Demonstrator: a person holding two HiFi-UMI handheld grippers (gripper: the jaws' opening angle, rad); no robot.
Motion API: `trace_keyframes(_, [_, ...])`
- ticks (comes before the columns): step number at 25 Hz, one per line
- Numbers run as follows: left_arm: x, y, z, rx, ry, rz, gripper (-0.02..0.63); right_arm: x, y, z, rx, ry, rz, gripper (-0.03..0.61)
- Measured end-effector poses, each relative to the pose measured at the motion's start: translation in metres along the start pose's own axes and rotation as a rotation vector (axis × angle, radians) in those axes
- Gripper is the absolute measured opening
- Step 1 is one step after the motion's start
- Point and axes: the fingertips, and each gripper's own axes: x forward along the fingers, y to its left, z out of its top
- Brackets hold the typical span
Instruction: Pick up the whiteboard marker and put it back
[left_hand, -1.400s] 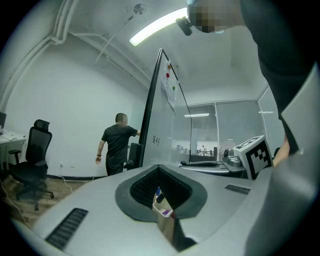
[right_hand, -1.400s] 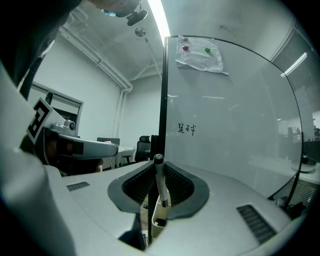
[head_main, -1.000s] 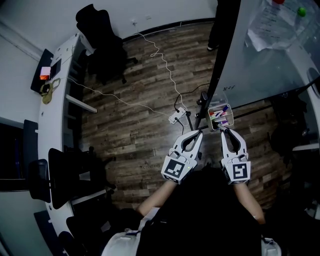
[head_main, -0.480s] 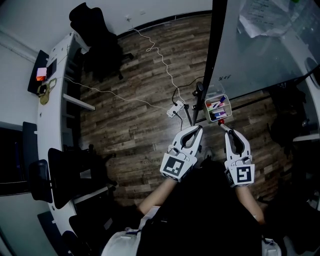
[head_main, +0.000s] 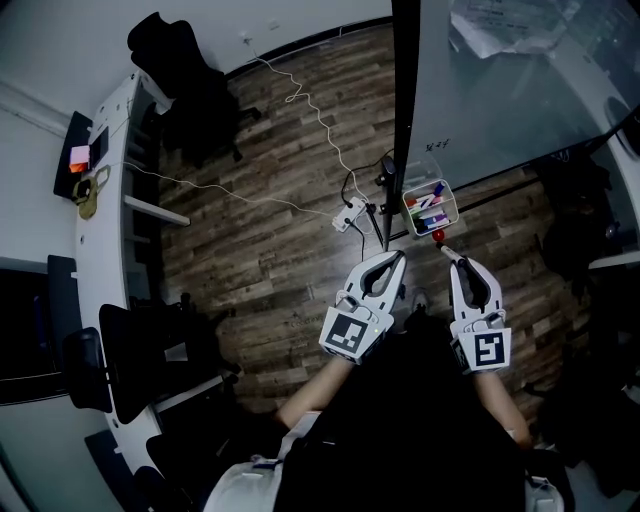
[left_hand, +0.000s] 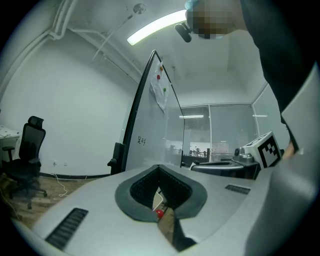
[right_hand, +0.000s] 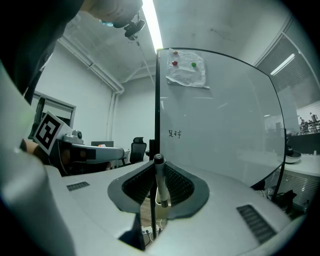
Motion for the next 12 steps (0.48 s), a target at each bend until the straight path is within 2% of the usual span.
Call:
trace_keyframes(3, [-0.0006, -0.0003, 0.0, 0.001, -0.004, -0.002, 0.008, 0.0005, 0.0022, 0.0032, 0.004, -0.024, 0.009, 0.078])
trace_keyframes(9, [-0.0019, -0.0002, -0.001, -0.012, -0.005, -0.005, 0.008, 0.0, 0.0024, 0.0001, -0.016, -0.004, 0.013, 0.078])
trace_keyframes(12, [-0.0013, 0.0042, -0.0018, 0.018, 0.01, 0.02, 0.008, 0.001, 0.0022, 0.002, 0.0, -0.006, 0.005, 0.078])
